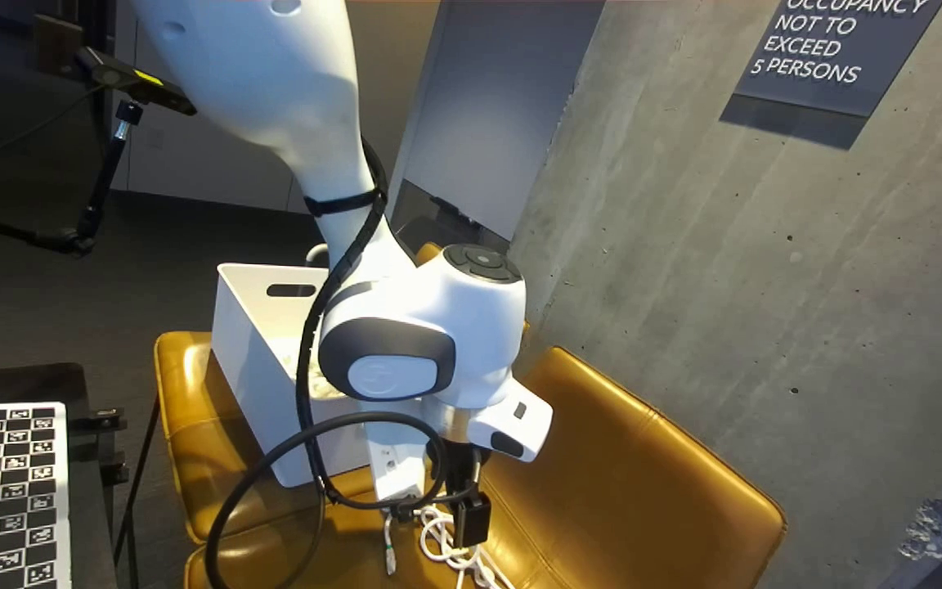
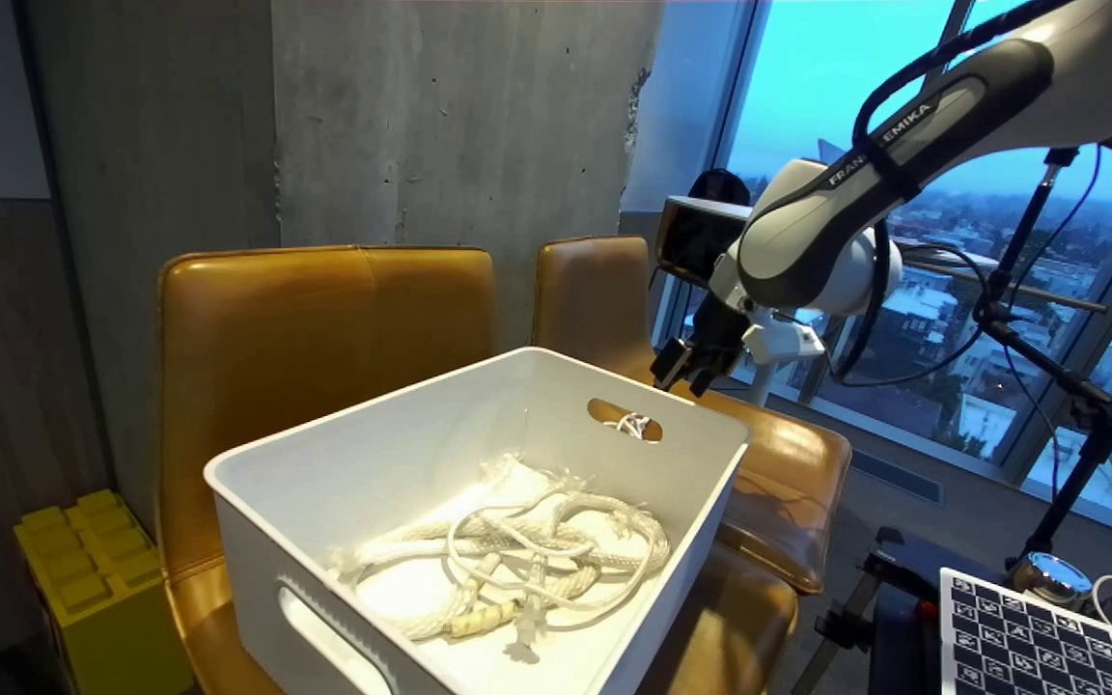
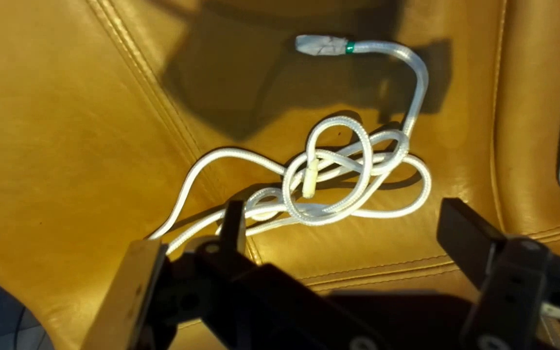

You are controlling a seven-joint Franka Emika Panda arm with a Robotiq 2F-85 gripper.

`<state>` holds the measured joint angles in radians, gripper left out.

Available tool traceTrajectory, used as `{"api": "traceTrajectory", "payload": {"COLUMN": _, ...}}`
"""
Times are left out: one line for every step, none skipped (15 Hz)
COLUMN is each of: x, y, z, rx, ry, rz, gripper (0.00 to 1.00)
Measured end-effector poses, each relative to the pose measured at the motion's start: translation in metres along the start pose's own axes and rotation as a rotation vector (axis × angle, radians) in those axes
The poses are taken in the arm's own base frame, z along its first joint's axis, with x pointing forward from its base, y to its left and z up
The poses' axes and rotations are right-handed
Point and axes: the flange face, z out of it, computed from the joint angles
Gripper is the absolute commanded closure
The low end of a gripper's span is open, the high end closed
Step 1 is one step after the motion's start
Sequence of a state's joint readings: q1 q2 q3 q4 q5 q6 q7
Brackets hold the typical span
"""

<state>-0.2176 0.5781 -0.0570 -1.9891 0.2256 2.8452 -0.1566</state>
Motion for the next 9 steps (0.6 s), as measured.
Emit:
{"api": "traceTrajectory", "payload": {"x": 0.002, "y": -0.004, "z": 0.007, "rx": 0.001, "ry": -0.002, "rz": 0.021, "gripper": 0.0}}
{"api": "traceTrajectory", "payload": {"x": 0.005, "y": -0.007, "z": 0.013, "rx": 0.002, "ry": -0.002, "rz": 0.041, "gripper": 0.0}}
{"api": "traceTrajectory", "payload": {"x": 0.009, "y": -0.009, "z": 0.019, "rx": 0.002, "ry": 0.001, "rz": 0.059, "gripper": 0.0}}
{"api": "traceTrajectory", "payload": {"x": 0.013, "y": -0.011, "z": 0.026, "rx": 0.002, "ry": 0.004, "rz": 0.077, "gripper": 0.0}}
{"api": "traceTrajectory", "payload": {"x": 0.017, "y": -0.011, "z": 0.032, "rx": 0.001, "ry": 0.008, "rz": 0.093, "gripper": 0.0}}
{"api": "traceTrajectory", "payload": {"x": 0.021, "y": -0.01, "z": 0.039, "rx": -0.001, "ry": 0.009, "rz": 0.108, "gripper": 0.0}}
{"api": "traceTrajectory", "payload": {"x": 0.024, "y": -0.008, "z": 0.046, "rx": -0.004, "ry": 0.009, "rz": 0.123, "gripper": 0.0}}
{"api": "traceTrajectory", "payload": {"x": 0.025, "y": -0.006, "z": 0.055, "rx": -0.009, "ry": 0.007, "rz": 0.137, "gripper": 0.0}}
{"api": "traceTrajectory", "payload": {"x": 0.025, "y": -0.003, "z": 0.064, "rx": -0.014, "ry": 0.003, "rz": 0.149, "gripper": 0.0}}
